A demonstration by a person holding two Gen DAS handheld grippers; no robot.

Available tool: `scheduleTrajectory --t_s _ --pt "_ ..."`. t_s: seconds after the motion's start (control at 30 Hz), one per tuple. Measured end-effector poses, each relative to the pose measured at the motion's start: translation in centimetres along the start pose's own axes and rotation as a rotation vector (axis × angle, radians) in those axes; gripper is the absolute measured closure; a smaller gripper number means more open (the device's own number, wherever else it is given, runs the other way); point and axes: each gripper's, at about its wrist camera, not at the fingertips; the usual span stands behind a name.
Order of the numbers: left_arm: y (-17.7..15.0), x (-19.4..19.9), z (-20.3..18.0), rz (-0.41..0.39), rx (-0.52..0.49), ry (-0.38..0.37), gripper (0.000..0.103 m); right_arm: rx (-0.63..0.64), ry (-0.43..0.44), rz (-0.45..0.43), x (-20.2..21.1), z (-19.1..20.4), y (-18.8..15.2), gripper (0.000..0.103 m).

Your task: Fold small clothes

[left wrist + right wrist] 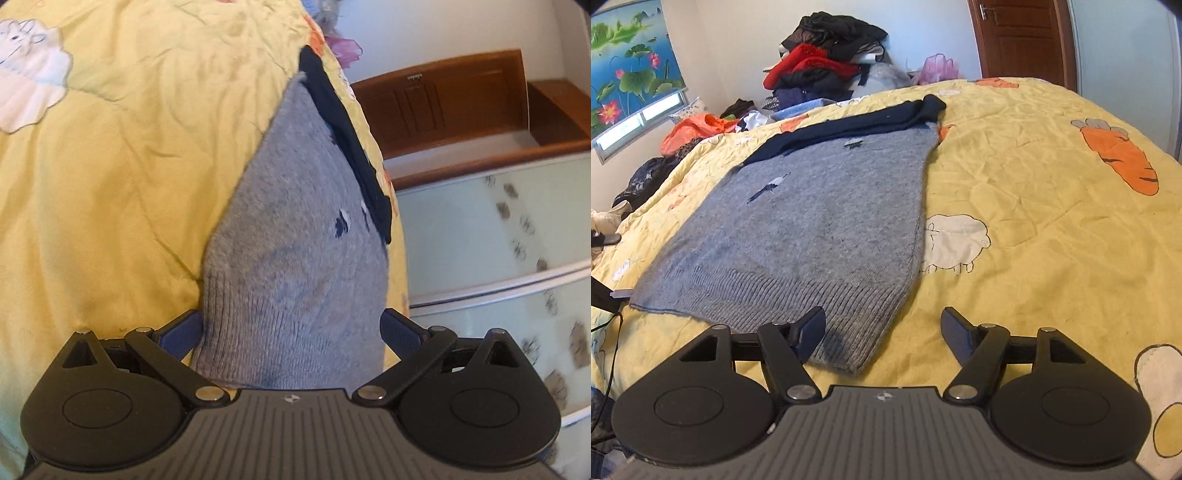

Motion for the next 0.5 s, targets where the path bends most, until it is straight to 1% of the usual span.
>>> scheduleTrajectory --t_s 0.07,0.1,0.13,0.2,0.23,0.3,0.37,0.43,0.5 --pt "0.4 0.1 0.1 0.005 0.005 0.007 0.000 -0.017 -0.005 -0.020 0.2 -0.5 -0.1 0.037" --pt "0.6 0.1 0.0 0.007 0.007 0.015 0.000 -0.031 -0.010 -0.031 0.4 -0.8 -0.2 0.037" --pt "1.0 0.0 -0.2 0.005 -0.005 0.034 0.000 -0.048 -0.016 -0.037 0.5 -1.1 -0.1 0.037" --pt "1.4 -0.1 -1.3 -0.016 -0.058 0.101 0.000 -0.070 -0.026 -0.042 0.6 -1.4 -0.1 0.037" --pt "1.4 -0.5 -1.9 -0.004 -0.079 0.124 0.000 -0.072 -0.026 -0.037 0.6 -1.3 -0.1 0.036" --pt "1.4 -1.8 -3.6 0.039 -0.143 0.186 0.000 -0.058 -0.030 -0.020 0.3 -0.8 0.0 0.033" --pt "1.1 -3.2 -5.0 0.106 -0.191 0.227 0.000 -0.043 -0.011 -0.004 -0.1 -0.2 0.3 0.033" --pt "0.6 -4.2 -6.1 0.171 -0.213 0.216 0.000 -0.050 0.013 0.001 -0.3 -0.1 0.4 0.033" --pt "-0.1 -4.9 -6.5 0.206 -0.226 0.200 0.000 -0.057 0.015 -0.001 -0.2 -0.4 0.5 0.035"
Point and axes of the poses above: each gripper's, at about its wrist camera, not at the fingertips, and x roughly against the way its jaws point, z to its left, y to its top, and after that the axes turned 5 degrees about y, right-handed
